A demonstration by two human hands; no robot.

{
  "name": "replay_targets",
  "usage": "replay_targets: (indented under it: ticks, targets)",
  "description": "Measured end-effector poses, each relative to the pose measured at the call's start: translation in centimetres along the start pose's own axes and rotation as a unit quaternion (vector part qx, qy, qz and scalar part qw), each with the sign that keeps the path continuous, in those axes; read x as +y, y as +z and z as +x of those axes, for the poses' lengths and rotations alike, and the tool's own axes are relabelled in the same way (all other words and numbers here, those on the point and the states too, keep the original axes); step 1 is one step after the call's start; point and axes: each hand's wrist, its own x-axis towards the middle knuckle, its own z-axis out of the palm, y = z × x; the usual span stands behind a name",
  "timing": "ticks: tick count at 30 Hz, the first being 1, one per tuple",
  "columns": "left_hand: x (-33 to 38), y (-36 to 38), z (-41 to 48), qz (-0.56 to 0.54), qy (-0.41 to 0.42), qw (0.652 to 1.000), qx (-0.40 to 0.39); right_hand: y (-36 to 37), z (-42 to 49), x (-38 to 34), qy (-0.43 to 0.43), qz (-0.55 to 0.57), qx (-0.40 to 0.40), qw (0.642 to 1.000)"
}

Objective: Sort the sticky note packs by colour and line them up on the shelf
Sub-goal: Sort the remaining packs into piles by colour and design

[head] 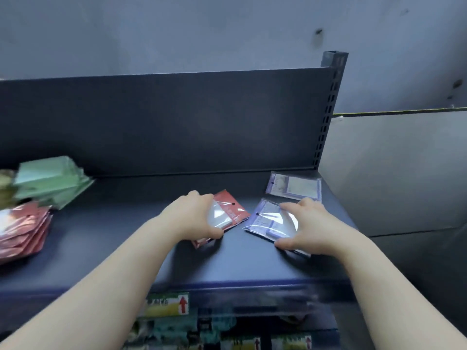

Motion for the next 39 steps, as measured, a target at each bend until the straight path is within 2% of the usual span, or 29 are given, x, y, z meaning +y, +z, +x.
replay_targets:
  ticks: [7, 14, 20, 31, 39]
  targets:
    - [-4.8, -0.3, -6.2, -0.116, -0.094, 0.983, 0.105, 0.9, 0.9, -5.4, -0.087, 0.065, 0.023, 0.994]
    - [-11.5, -1.0, -13.1, -0.13, -0.168, 0.96, 0.184, 2.4, 1.4, -13.8, -0.17, 0.118, 0.034, 0.978]
    - [-20.0, -1.2, -19.8, -0.16, -0.24, 0.927, 0.239, 4.9, 1.3, -25.1, -0.243, 0.126, 0.062, 0.96]
    - [-42.7, -0.8, -34.2, -0.173, -0.356, 0.869, 0.299, 13.6, 0.7, -51.1, -0.306, 0.113, 0.073, 0.942]
    - [-52.3, 0.0, -38.5, -0.197, -0.397, 0.838, 0.319, 15.3, 2.4, -62.6, -0.331, 0.061, 0.059, 0.94]
